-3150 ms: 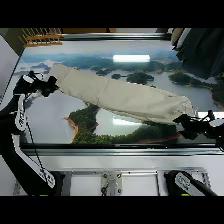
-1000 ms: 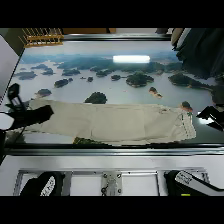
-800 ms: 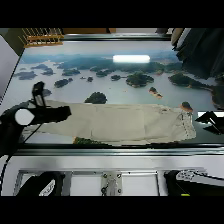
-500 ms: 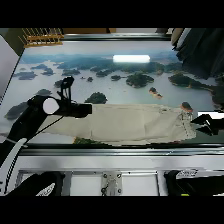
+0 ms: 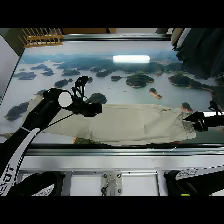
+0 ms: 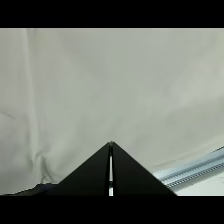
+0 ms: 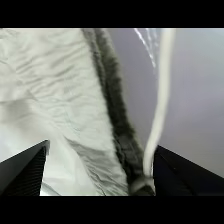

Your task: Fold the clothes and pants, and hang the long-sleeved shirts on hangers.

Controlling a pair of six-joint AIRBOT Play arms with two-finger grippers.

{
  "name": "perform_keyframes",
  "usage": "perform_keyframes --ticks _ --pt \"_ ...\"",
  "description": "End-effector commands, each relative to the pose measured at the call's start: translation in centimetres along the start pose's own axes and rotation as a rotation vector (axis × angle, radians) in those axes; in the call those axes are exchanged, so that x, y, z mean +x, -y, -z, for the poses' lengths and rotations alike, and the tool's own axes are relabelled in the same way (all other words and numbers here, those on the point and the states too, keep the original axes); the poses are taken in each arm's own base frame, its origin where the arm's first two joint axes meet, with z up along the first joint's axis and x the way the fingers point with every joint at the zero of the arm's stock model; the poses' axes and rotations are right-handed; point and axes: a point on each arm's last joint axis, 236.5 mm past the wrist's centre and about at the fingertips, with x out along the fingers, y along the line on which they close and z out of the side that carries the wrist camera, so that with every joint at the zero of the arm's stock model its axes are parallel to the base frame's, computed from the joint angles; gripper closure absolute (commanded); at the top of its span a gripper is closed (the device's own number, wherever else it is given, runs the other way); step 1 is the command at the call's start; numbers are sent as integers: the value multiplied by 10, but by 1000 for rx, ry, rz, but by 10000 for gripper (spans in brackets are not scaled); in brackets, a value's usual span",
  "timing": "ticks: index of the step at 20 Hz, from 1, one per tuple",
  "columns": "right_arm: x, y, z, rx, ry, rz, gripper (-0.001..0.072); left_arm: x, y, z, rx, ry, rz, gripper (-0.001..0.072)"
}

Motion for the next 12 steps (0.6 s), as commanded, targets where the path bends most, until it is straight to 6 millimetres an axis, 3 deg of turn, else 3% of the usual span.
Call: perform_keyframes --ticks 1,6,8,10,11,12 --pt "18 -16 6 -41 -75 -13 -8 1 1 0 2 -5 0 704" --pt "32 -27 11 -83 -131 2 10 1 1 0 2 -4 0 704" --pt "33 -30 13 -98 -143 -3 402 1 1 -1 2 -1 1 704" --pt "32 -33 17 -98 -159 -13 523 1 3 -5 0 18 8 704" --pt "31 -34 19 -94 -163 -15 699 1 4 -10 1 38 14 704" --pt "29 -33 19 -75 -163 1 699 1 6 -15 1 58 19 704"
